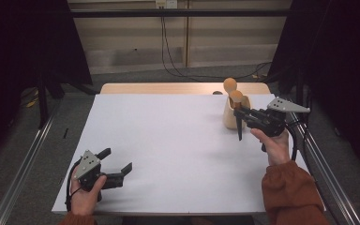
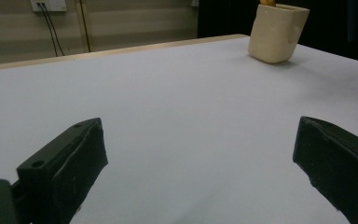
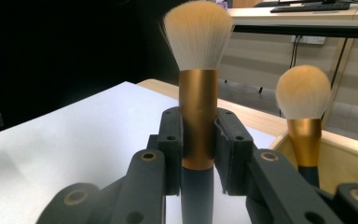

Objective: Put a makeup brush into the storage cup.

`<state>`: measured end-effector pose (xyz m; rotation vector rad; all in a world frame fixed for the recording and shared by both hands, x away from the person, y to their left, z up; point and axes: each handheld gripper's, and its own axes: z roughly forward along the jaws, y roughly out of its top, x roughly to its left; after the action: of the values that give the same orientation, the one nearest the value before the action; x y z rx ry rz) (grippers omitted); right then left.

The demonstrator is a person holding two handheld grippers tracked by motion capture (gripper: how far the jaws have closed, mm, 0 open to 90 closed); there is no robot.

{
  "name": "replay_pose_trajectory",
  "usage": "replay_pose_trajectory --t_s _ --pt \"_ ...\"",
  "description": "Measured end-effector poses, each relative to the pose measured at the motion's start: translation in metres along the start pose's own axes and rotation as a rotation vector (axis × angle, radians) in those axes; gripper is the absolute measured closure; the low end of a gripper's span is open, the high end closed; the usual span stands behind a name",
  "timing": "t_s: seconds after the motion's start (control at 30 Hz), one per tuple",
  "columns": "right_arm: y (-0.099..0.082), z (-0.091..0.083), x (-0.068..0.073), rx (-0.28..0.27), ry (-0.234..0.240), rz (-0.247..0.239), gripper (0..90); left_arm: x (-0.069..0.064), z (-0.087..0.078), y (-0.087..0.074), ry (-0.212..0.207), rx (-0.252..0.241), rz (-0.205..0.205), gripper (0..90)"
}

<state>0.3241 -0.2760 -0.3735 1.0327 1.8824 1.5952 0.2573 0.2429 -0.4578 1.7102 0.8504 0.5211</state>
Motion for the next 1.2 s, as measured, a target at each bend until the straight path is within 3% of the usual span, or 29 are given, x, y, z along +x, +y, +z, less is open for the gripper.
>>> replay_pose_trajectory --t_s 0.73,0.93,1.2 --pt "0.040 0.012 -0.029 -0.033 -0.092 -0.040 74.4 0.001 -0.001 0.000 0.005 0.001 0.001 2.5" --pt "0.041 0.015 -0.040 -0.055 -0.116 -0.013 74.4 0.001 -0.001 0.000 0.004 -0.001 -0.004 2.5" --pt "0.055 0.017 -0.049 -0.067 -0.132 -0.014 74.4 0.001 -0.001 0.000 0.001 -0.006 -0.006 2.5"
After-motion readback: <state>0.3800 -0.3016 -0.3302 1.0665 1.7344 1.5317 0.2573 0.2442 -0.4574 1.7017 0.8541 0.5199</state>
